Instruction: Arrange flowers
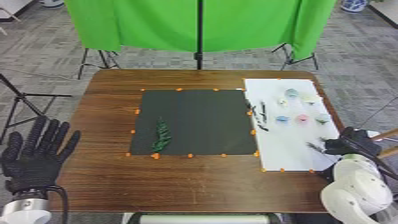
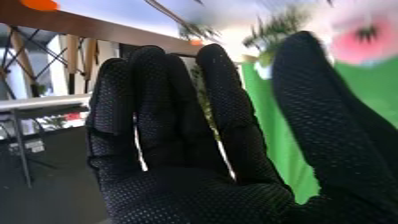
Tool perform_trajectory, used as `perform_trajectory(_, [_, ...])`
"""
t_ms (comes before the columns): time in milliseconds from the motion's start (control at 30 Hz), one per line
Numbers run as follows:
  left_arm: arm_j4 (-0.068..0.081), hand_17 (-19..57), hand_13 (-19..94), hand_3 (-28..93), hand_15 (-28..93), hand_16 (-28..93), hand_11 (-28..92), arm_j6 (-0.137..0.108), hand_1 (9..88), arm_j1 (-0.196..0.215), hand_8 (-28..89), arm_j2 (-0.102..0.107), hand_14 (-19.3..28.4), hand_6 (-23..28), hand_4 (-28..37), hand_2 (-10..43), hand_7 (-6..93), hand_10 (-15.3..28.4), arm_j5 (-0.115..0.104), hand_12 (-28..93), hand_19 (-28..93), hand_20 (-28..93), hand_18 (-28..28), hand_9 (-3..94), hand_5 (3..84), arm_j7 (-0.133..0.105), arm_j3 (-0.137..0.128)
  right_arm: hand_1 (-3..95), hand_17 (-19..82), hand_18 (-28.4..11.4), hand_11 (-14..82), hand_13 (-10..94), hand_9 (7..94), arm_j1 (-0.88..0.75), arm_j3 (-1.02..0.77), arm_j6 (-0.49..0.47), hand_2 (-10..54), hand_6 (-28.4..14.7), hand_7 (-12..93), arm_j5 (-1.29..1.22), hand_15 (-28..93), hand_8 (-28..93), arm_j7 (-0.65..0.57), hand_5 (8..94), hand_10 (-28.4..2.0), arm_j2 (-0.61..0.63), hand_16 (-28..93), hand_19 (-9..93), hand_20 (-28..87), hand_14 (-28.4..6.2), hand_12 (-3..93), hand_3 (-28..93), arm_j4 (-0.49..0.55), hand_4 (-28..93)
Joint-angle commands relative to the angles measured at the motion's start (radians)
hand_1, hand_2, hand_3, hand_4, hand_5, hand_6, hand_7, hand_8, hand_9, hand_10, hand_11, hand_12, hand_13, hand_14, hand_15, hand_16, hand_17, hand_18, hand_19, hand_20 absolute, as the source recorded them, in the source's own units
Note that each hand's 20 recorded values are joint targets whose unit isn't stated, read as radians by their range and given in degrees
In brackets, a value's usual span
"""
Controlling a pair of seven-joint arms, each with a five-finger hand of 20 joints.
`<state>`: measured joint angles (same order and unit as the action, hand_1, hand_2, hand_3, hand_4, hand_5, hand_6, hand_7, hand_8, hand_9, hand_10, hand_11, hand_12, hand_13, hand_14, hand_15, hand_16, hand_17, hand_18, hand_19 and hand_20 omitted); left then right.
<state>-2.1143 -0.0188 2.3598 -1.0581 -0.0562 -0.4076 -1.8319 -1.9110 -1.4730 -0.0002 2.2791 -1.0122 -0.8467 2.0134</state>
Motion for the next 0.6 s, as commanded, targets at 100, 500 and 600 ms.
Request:
perform_trajectory(100, [-0.003,-4.4,31,71,32,-3,20,-0.017,28.1,0.022,-10,-0.010,14.7,5.6,-28.3,13.1,15.6,14.9,0.003,12,34,16,15.2,37.6,40.1,0.006,0.006,49.9,25,-27.7,28.6,44,60.4,-0.008,0.044,0.007,-9.5,-6.4,27,0.087,60,-1,-0.004,65.8,-20.7,-0.011,18,79,35,-21.0,24.2,77,-0.042,-28])
perform_trajectory(500, [-0.010,-4.8,31,72,33,-4,20,-0.034,28.1,0.030,-10,-0.011,14.8,5.7,-28.3,13.6,15.9,15.0,-0.008,12,35,17,15.3,37.9,40.3,0.005,0.004,61.5,31,-26.4,25.4,53,73.6,0.015,0.071,0.187,-9.5,-2.2,42,0.127,62,18,-0.027,72.4,-14.6,0.008,39,83,35,-17.3,52.4,67,0.022,-28])
perform_trajectory(600, [-0.012,-4.8,31,72,34,-4,21,-0.036,28.0,0.032,-10,-0.010,14.8,5.7,-28.3,13.6,15.9,15.0,-0.009,12,35,17,15.3,37.9,40.3,0.003,0.003,61.0,32,-26.6,27.3,53,73.4,0.040,0.086,0.188,-9.5,-2.3,42,0.106,64,19,-0.015,72.3,-14.5,0.016,40,85,37,-17.7,53.7,68,0.068,-27])
